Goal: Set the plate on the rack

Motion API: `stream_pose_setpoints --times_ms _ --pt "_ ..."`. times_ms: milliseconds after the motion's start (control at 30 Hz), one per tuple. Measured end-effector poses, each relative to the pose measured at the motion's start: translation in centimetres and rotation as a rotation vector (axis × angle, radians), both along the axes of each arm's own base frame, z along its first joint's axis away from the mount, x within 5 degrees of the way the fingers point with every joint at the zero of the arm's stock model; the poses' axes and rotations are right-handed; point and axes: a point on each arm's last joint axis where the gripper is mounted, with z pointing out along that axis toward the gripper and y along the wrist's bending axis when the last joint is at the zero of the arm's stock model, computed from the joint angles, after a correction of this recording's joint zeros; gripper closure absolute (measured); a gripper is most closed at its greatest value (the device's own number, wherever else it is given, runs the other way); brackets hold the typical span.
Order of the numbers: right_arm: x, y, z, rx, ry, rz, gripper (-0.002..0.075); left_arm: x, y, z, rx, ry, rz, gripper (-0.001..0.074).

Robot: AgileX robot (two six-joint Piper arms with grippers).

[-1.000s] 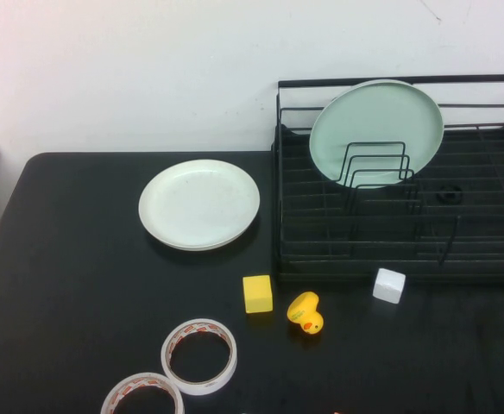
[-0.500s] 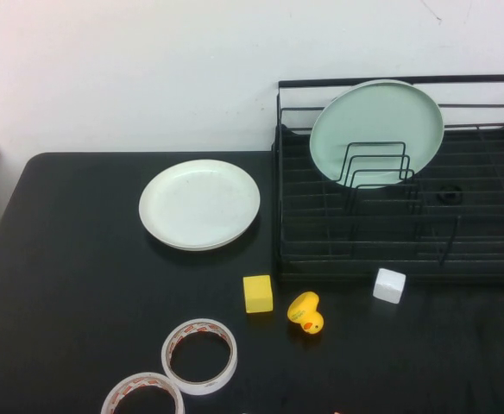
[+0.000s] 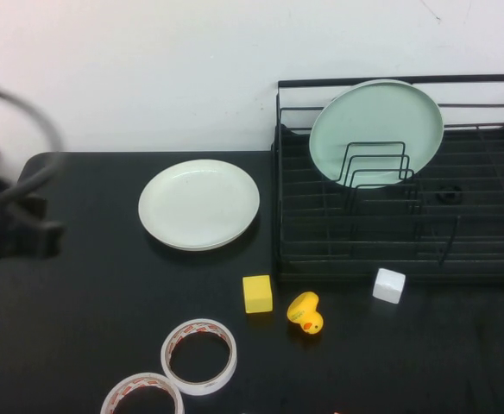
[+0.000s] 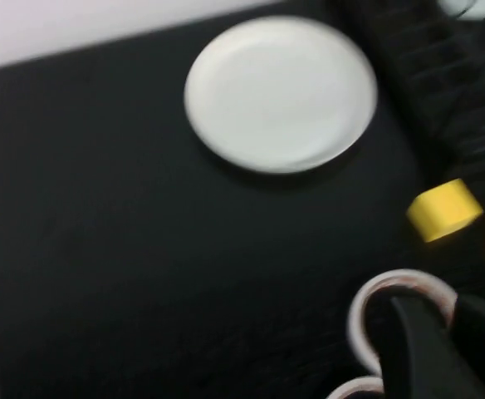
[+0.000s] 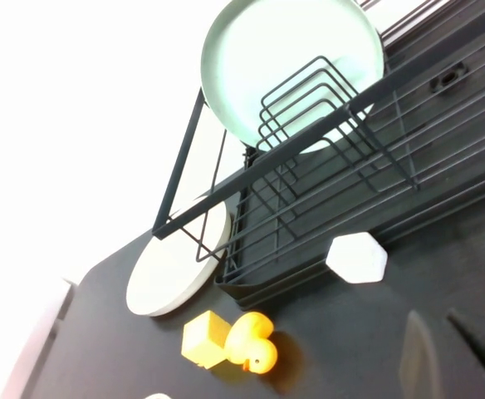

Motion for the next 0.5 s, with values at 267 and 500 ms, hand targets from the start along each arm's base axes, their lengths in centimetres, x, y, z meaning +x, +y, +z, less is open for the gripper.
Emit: stream_pose_setpoints --times_ms 267,500 --pt "0.0 -0.1 0.0 -0.03 -0.013 0.0 0.0716 7.4 -3.2 -1.8 0.087 0.224 0.187 0.054" --pt "0.0 -0.1 0.1 -0.042 -0.019 -0.001 0.0716 13.8 -2.8 -5.2 0.017 0.366 0.27 0.0524"
